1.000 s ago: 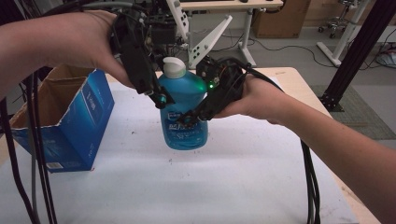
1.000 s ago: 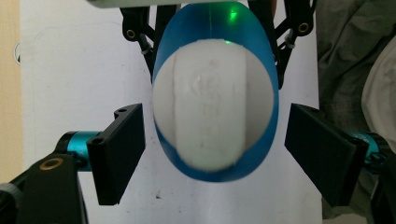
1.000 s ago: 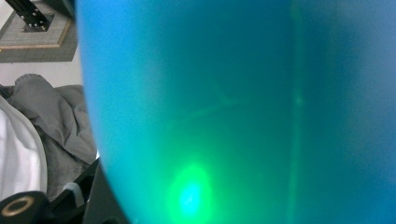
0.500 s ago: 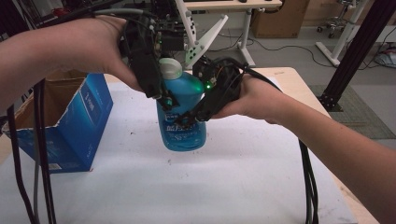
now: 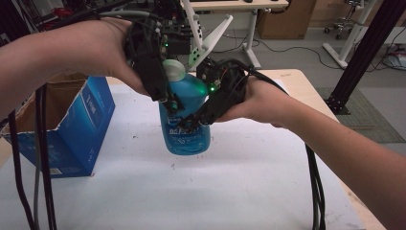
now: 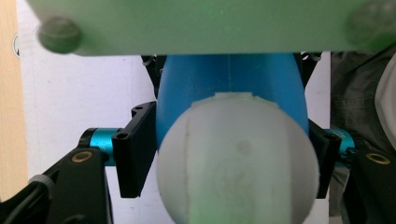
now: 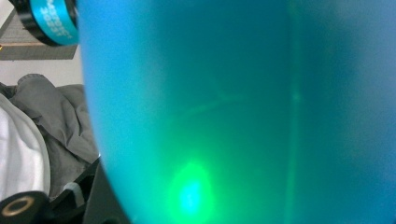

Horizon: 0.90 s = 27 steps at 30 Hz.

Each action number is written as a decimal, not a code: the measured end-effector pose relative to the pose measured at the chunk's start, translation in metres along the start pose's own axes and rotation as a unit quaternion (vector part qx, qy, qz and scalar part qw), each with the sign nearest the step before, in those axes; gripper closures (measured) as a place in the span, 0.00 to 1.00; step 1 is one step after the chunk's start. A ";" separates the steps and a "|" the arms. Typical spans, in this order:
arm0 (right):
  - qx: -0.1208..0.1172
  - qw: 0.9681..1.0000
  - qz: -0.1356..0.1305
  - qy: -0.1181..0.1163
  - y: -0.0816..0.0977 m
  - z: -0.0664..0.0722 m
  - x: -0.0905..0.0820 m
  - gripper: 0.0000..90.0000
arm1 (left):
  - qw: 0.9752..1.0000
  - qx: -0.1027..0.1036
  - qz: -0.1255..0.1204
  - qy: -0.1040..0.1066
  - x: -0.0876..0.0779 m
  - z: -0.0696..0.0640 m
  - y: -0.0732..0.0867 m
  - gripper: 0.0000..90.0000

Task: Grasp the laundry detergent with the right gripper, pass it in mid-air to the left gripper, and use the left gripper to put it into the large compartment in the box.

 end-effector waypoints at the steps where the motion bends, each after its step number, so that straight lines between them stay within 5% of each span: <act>1: 0.000 1.000 0.000 0.000 0.000 0.000 0.000 0.50 | 1.000 0.000 0.000 0.000 0.000 0.000 0.000 0.36; 27: 0.002 1.000 0.008 0.001 0.001 0.000 0.001 0.50 | 1.000 0.001 0.008 0.018 0.004 0.000 0.001 0.42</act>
Point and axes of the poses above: each handheld gripper's, and its own axes: x roughly forward along the jaws, y roughly out of its underside, z roughly to its left, the point moved 6 cm from there along x, roughly forward along the jaws, and after that the axes turned 7 degrees about x, right-handed, at the moved point
